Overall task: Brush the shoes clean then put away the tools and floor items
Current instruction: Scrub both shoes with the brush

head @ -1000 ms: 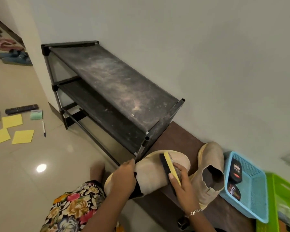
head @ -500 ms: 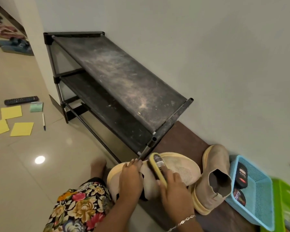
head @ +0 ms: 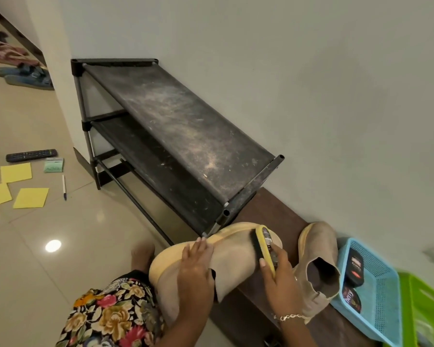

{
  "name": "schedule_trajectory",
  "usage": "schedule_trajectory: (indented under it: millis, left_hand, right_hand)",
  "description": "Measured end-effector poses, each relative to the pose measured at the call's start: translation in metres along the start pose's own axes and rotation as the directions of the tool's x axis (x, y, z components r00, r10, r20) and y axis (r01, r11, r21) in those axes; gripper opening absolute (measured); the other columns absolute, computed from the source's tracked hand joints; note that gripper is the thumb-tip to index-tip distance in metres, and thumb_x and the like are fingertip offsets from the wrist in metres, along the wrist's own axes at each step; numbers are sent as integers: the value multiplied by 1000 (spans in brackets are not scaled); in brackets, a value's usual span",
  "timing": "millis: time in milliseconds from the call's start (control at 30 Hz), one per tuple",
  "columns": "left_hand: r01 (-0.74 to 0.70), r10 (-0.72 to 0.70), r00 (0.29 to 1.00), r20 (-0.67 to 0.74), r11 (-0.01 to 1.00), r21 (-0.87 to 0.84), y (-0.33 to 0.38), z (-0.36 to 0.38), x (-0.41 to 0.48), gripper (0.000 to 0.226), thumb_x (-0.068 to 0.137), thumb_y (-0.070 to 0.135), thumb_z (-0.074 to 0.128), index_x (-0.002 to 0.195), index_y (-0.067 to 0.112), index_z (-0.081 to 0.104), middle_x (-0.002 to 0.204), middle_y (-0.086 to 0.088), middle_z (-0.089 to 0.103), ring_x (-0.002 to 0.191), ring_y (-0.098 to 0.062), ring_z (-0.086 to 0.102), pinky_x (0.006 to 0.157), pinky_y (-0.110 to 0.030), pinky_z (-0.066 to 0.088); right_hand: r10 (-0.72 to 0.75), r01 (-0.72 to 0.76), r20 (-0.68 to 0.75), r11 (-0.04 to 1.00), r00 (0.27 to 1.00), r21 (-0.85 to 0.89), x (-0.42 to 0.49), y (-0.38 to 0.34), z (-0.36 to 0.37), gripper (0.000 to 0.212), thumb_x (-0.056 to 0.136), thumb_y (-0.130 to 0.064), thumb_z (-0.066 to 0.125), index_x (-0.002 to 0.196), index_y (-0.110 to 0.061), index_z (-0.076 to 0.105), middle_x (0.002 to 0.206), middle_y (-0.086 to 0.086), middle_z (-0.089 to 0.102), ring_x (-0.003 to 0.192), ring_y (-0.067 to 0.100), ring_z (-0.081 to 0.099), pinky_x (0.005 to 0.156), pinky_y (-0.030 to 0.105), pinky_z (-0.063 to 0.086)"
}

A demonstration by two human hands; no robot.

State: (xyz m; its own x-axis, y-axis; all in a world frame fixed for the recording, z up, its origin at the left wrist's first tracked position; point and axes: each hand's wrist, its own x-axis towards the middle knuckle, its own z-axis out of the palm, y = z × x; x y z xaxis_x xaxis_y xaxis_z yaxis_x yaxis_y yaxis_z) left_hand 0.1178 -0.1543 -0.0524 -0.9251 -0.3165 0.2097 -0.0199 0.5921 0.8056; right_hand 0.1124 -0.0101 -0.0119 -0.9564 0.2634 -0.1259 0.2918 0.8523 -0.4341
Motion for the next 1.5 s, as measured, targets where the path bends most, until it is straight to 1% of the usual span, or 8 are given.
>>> schedule_trajectory:
  millis: [233, 500, 600, 833, 933, 1067, 1233, 1500]
  left_hand:
    - [-389, 383, 921, 74, 912, 128, -11, 4, 3, 43, 68, 5, 41, 99, 1, 71, 108, -14, 68, 105, -27, 63, 114, -33, 12]
    - [-349, 300, 925, 233, 913, 212, -34, 20, -4, 39, 69, 16, 41, 88, 6, 74, 94, -10, 73, 91, -20, 70, 113, -26, 10]
    - [-347, 316, 937, 149, 893, 288, -40, 26, -4, 30, 64, 9, 59, 90, 7, 74, 95, -8, 73, 89, -18, 70, 112, -27, 6]
    - [-185, 175, 982, 68, 964, 192, -43, 28, -3, 37, 65, 11, 44, 84, 7, 75, 86, -7, 74, 76, -20, 72, 72, -27, 52]
    - [-136, 125, 989, 82, 981, 140, -41, 26, -3, 36, 51, -2, 62, 83, 8, 75, 84, -6, 74, 73, -18, 72, 57, -30, 55]
    - [-49, 47, 995, 86, 999, 14, -36, 24, 0, 38, 59, -12, 60, 90, 5, 75, 90, -9, 74, 79, -21, 71, 70, -33, 56]
    - [30, -21, 986, 167, 998, -51, -36, 19, 8, 32, 60, 5, 51, 82, 8, 73, 73, -9, 73, 62, -20, 69, 55, -23, 50]
    - [-129, 132, 981, 139, 991, -35, -36, 20, 16, 34, 61, 4, 50, 83, 11, 75, 83, -2, 74, 72, -15, 71, 75, -19, 46]
  right_hand:
    - [-30, -15, 80, 857, 996, 515, 1, 6, 11, 44, 93, -15, 48, 125, -33, 24, 139, 0, 33, 128, 23, 38, 107, 37, 35]
    - [-388, 434, 253, 887, 886, -160, -24, -20, 17, 52, 96, -42, 33, 142, -46, 8, 124, -5, 37, 110, 18, 49, 86, 29, 43]
    - [-174, 198, 104, 926, 979, -321, 12, -4, 3, 51, 98, -42, 28, 144, -41, 6, 129, 3, 40, 109, 24, 51, 83, 34, 47]
    - [-373, 495, 410, 834, 832, -245, -24, -25, 19, 66, 77, -64, 7, 141, -48, 7, 127, 0, 37, 106, 24, 53, 82, 32, 45]
    - [-296, 389, 273, 825, 916, -410, 17, -4, 4, 50, 95, -52, 19, 143, -44, 9, 129, 2, 38, 106, 24, 52, 83, 34, 46]
    - [-152, 213, 171, 876, 973, -433, 39, -4, 0, 50, 97, -46, 24, 145, -38, 10, 128, 5, 41, 105, 24, 53, 82, 34, 48]
    - [-449, 566, 416, 795, 791, -218, -8, -16, 13, 82, 71, -81, -1, 142, -44, 16, 127, -2, 40, 101, 19, 56, 82, 30, 46]
    - [-184, 264, 264, 913, 947, -312, 43, -12, 2, 48, 97, -45, 29, 142, -30, 22, 125, 3, 48, 105, 23, 57, 83, 31, 44]
